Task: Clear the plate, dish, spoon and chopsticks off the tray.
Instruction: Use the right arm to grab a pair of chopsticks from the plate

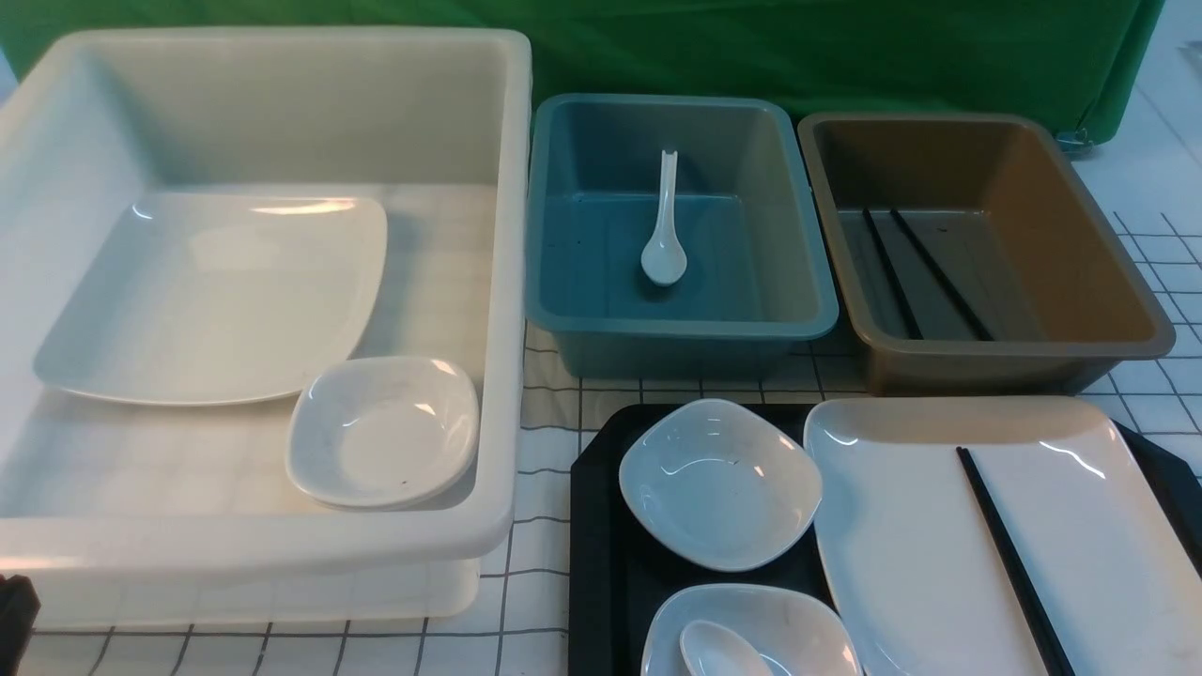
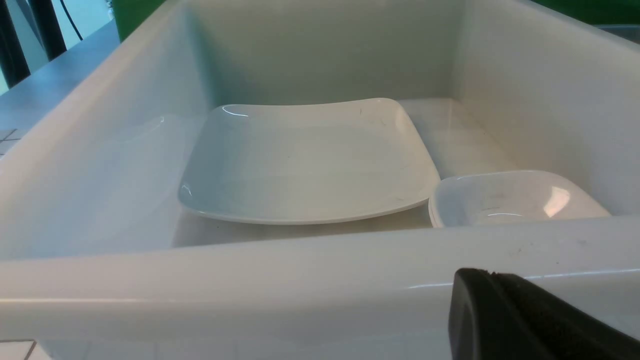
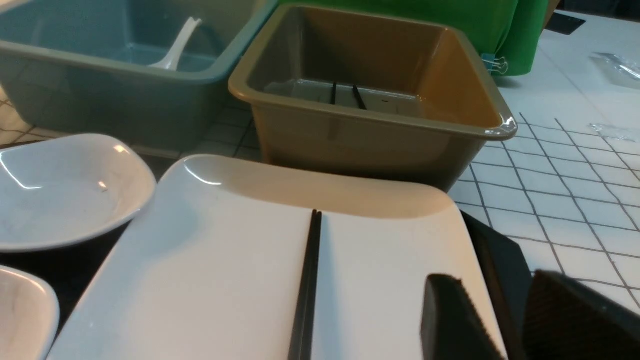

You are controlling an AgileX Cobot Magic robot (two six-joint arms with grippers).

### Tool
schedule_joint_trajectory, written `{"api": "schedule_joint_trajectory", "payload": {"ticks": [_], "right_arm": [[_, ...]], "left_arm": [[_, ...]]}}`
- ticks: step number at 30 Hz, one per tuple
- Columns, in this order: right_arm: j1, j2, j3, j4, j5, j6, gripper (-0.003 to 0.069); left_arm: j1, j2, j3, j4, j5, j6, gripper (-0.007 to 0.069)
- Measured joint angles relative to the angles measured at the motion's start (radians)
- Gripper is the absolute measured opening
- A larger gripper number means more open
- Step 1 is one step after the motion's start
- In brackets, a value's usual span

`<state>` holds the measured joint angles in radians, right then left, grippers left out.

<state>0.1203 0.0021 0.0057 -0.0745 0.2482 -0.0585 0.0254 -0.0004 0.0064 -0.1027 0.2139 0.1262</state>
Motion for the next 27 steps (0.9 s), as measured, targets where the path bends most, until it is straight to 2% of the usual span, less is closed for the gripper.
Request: {"api": "schedule_joint_trajectory", "payload": {"ticks": [18, 22, 25, 26, 27], "right_arm": [[0.000, 0.000, 0.000, 0.000, 0.000, 0.000, 0.0242], [0.000, 0.000, 0.000, 0.007, -0.001, 0.038, 0.0242], [0.000, 0.000, 0.000, 0.176, -0.023, 0.326, 0.0242], [0.000, 0.000, 0.000, 0.176, -0.023, 0.326, 0.0242], [0.000, 0.000, 0.000, 0.241, -0.029, 0.477, 0.0242]], "left_arm": [[0.000, 0.000, 0.000, 0.000, 0.000, 0.001, 0.0021], [0.000, 0.000, 0.000, 0.000, 0.000, 0.001, 0.0021], [0.000, 0.000, 0.000, 0.000, 0.000, 0.001, 0.0021], [0.000, 0.000, 0.000, 0.000, 0.000, 0.001, 0.0021], [0.000, 0.000, 0.000, 0.000, 0.000, 0.001, 0.0021]]}}
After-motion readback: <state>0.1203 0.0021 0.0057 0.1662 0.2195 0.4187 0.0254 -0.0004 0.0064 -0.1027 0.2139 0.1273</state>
